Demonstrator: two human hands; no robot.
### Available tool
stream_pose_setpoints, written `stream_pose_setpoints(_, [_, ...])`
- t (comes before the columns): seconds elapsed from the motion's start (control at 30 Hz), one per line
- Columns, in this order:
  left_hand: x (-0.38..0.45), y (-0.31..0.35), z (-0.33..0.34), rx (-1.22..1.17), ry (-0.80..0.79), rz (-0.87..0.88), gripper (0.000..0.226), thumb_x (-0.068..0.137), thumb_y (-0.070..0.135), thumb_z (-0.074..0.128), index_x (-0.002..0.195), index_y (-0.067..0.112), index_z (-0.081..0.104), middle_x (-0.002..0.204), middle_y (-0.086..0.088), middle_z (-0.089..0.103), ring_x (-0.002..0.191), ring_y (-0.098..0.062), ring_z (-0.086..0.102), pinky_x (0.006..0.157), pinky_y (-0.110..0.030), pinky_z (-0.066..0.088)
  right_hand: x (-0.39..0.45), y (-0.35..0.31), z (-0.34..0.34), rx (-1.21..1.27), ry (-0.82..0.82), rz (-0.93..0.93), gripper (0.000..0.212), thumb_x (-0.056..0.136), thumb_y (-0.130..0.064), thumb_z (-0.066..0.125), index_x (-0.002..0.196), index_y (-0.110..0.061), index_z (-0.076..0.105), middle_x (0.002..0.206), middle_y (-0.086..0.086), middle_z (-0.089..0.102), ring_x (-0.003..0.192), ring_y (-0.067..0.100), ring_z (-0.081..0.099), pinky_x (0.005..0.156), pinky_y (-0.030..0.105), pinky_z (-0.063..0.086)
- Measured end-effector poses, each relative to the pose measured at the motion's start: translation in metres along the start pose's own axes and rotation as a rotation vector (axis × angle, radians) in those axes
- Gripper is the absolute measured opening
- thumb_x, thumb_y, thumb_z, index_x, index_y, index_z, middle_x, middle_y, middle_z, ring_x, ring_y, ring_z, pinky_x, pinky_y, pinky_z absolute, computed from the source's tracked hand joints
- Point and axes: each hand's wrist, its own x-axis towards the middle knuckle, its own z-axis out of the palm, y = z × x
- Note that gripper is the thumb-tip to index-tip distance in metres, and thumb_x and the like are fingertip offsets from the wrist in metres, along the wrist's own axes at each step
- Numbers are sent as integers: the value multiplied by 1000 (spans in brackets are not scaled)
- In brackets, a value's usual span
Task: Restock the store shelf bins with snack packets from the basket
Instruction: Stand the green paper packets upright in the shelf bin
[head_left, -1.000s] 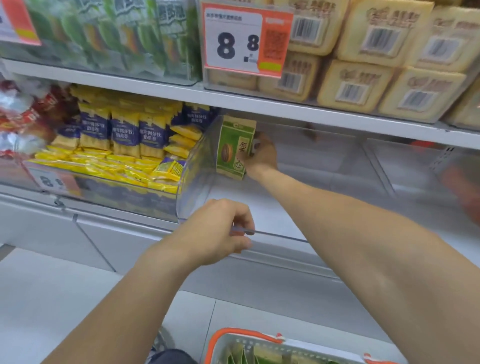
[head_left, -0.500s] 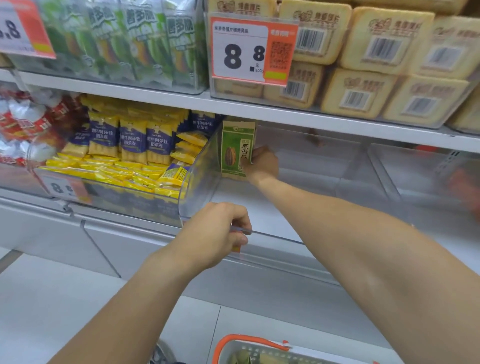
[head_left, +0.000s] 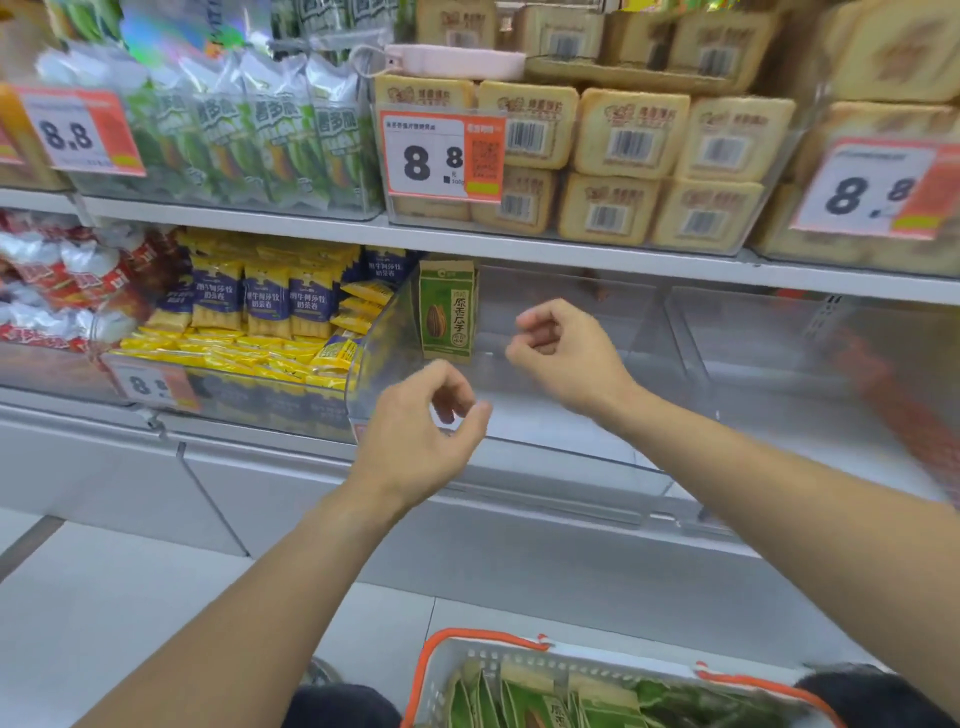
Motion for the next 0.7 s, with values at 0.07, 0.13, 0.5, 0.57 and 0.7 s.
stream_pose_setpoints(0.07, [-12, 9, 5, -34, -77, -35, 13, 85, 18, 73, 79, 16, 61, 67, 7, 60, 58, -7, 52, 57, -18, 44, -47, -6, -19, 60, -68, -23, 17, 87, -17, 72, 95, -26, 60, 83, -3, 68, 76, 18, 67, 72, 35, 58])
stream_pose_setpoints(0.13, [-29, 7, 10, 48, -241, -78, 10, 86, 19, 71, 80, 18, 64, 68, 5, 64, 59, -9, 55, 59, -25, 47, -91, -2, -28, 107, -144, 12, 17, 89, -11, 70, 94, -23, 60, 79, -2, 68, 75, 22, 71, 67, 36, 58])
stream_pose_setpoints(0.5, [-206, -64, 97, 285, -614, -482, 14, 89, 26, 64, 101, 19, 62, 98, 0, 65, 86, -17, 62, 76, -25, 46, -218, 145, 26, -330, -549, 423, 15, 90, -20, 69, 104, -14, 67, 93, -1, 67, 86, 16, 64, 76, 26, 52])
stream_pose_setpoints(0.57, [-225, -70, 107, 345, -697, -451, 25, 91, 34, 63, 112, 20, 59, 107, -1, 61, 96, -18, 60, 83, -28, 47, -224, 159, 31, -468, -618, 456, 24, 89, -23, 68, 111, -17, 64, 108, 2, 66, 97, 19, 63, 81, 28, 50])
stream_pose_setpoints(0.7, [-242, -64, 118, 368, -806, -380, 40, 96, 40, 55, 129, 18, 55, 120, -2, 59, 111, -19, 55, 96, -33, 46, -227, 171, 37, -720, -700, 512, 24, 86, -29, 71, 102, -14, 61, 106, 5, 63, 96, 25, 63, 72, 30, 49])
